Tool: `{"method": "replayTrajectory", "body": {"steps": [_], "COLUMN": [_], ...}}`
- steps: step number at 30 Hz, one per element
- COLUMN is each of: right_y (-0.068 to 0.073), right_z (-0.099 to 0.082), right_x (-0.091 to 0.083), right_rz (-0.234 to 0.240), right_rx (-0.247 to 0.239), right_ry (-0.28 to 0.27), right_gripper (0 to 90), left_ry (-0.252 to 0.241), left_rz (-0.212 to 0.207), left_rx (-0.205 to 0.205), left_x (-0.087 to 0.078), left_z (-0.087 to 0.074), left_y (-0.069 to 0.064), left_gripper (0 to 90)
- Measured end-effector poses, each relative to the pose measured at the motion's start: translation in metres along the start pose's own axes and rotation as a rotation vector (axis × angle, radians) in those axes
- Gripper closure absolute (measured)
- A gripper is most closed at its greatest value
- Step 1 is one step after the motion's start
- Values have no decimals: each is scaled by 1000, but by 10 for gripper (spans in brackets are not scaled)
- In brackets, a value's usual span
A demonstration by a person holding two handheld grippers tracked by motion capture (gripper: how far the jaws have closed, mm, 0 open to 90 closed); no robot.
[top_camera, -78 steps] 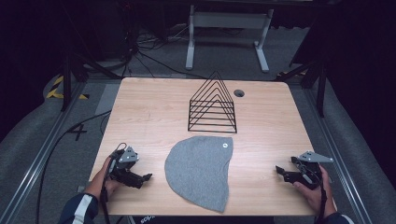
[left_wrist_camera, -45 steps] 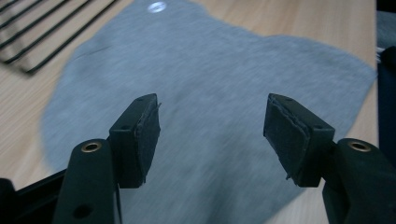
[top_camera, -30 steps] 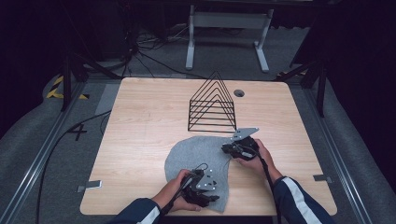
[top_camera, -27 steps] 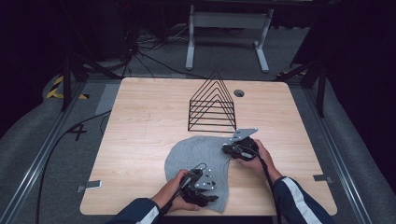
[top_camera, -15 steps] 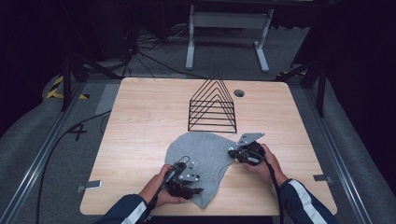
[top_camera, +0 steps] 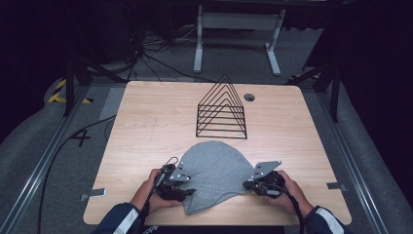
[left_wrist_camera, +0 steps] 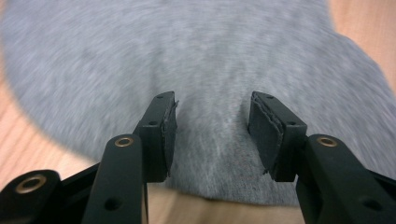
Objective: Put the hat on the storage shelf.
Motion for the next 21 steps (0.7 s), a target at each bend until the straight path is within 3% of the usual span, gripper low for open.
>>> {"method": "replayTrajectory", "body": {"steps": [7,10,12,14,16,18,21], "right_y": [22,24,22,13,-1,-21,-47], "right_z": [-8,-5,-3,3,12,26,41], "right_x": [-4,-4,-6,-12,-15,-17,-6], "right_rz": [66,58,53,19,-19,-70,-87], "right_rx": [-7,-10,-8,12,41,75,119], "right_ry": [24,16,0,-55,-111,-170,-181], "right_gripper": [890,829,805,729,644,573,491], "left_ry": [-8,-12,-26,-29,-19,-42,-31], "left_rz": [23,30,51,81,105,119,115], "left_rx": [-55,-88,-131,-165,-172,-193,-210], "left_x": [2,-1,-5,-8,-9,-7,-1], "left_z": [-2,-4,-7,-9,-10,-8,-5], "left_y": [17,24,31,37,45,52,64], "left_gripper": [514,438,419,354,310,291,256]}}
Point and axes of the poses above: each handheld gripper's, and its own axes: x roughly forward along the jaws, z roughly out of its top, y roughly to its left, the point moved 4 cm from there along x, roughly forward along the jaws, and after that the axes turned 10 degrees about x, right-handed, at the moved point
